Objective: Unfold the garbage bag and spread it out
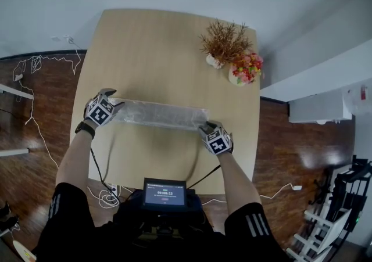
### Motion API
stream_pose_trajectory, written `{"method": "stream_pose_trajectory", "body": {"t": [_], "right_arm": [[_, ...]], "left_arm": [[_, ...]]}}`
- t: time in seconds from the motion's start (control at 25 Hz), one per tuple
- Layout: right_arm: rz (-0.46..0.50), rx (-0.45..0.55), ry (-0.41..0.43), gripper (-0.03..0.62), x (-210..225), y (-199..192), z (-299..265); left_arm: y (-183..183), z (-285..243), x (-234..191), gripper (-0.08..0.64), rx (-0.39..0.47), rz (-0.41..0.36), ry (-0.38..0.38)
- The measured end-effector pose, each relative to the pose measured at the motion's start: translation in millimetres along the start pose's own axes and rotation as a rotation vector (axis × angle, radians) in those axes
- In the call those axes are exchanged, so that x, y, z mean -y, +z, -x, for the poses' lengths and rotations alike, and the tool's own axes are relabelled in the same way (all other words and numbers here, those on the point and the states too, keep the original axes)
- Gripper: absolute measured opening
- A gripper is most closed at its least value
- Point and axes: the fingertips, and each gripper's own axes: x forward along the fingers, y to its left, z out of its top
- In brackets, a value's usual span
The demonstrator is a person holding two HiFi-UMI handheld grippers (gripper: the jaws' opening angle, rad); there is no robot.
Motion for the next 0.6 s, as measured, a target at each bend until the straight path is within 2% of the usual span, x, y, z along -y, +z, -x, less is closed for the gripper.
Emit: {"method": "stream_pose_trajectory", "body": {"t": [0.12, 0.24, 0.52, 0.6], "right_arm": [[-0.003, 0.002, -0.004, 0.202, 0, -1, 0], [-0.004, 0.002, -0.007, 0.202, -1, -1, 0], [-0.002, 0.004, -0.006, 0.202, 0, 1, 0], [0.001, 0.005, -0.007, 0.202, 0, 0, 0]], "left_arm": [[-15, -35, 25, 0.258, -0.124, -0.105, -0.067], [-30, -58, 38, 0.215, -0.194, -0.174, -0.102], [-39, -71, 48, 0.088, -0.214, -0.179, -0.141], [-39, -71, 53, 0.026, -0.225, -0.191, -0.161]]}}
